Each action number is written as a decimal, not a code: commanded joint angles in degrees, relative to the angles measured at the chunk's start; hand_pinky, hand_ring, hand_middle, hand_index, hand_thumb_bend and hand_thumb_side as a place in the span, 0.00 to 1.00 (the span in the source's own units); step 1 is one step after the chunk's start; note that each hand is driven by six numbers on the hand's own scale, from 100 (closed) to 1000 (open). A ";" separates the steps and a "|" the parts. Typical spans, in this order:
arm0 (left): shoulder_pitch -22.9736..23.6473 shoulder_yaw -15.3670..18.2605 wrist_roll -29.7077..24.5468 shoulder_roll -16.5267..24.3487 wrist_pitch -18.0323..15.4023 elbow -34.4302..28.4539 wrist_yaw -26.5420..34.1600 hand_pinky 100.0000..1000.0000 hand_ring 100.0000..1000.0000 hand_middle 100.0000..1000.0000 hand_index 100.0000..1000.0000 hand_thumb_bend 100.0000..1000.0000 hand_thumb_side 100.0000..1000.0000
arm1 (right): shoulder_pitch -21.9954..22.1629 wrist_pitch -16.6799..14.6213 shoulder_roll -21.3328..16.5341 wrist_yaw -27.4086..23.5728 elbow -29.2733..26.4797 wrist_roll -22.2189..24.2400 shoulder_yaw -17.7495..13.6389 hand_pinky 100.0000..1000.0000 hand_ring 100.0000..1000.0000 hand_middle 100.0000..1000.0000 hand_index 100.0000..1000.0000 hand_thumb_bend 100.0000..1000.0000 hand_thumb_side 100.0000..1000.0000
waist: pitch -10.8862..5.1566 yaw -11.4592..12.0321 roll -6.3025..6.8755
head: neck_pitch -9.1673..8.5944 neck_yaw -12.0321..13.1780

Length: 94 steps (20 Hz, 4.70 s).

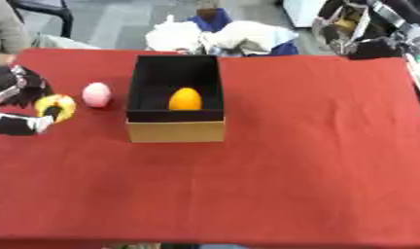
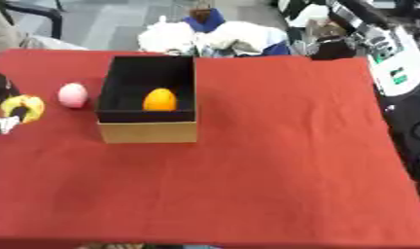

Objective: Pick up objects on the table and place them in the box.

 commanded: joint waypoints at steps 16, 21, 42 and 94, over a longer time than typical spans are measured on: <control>-14.46 -0.92 3.62 -10.79 -10.48 13.89 -7.97 0.25 0.32 0.32 0.49 0.18 0.04 | -4.27 -3.81 3.28 -4.90 -1.10 10.93 3.89 0.66 0.57 0.56 0.66 0.00 0.00 | 0.55 -5.28 0.22 | -1.21 4.38; -14.61 -1.45 2.58 -13.66 -12.42 16.79 -10.60 0.31 0.36 0.37 0.55 0.12 0.08 | -4.33 -3.81 3.90 -6.61 -1.61 12.96 4.36 0.66 0.57 0.55 0.66 0.00 0.00 | 0.92 -6.41 0.28 | -1.48 5.10; -14.17 0.67 5.29 -9.42 -7.77 13.21 -15.11 0.67 0.70 0.74 0.84 0.56 0.76 | -2.02 -3.81 2.64 -7.96 -1.55 13.85 2.92 0.65 0.56 0.54 0.66 0.00 0.00 | 0.82 -6.16 0.49 | -1.56 4.47; -11.09 7.75 4.54 -5.52 -2.16 31.84 -27.62 0.59 0.60 0.66 0.80 0.30 0.26 | -1.76 -3.81 2.21 -7.92 -1.11 13.52 2.50 0.65 0.55 0.53 0.65 0.00 0.00 | 2.88 -6.72 0.14 | -2.41 4.41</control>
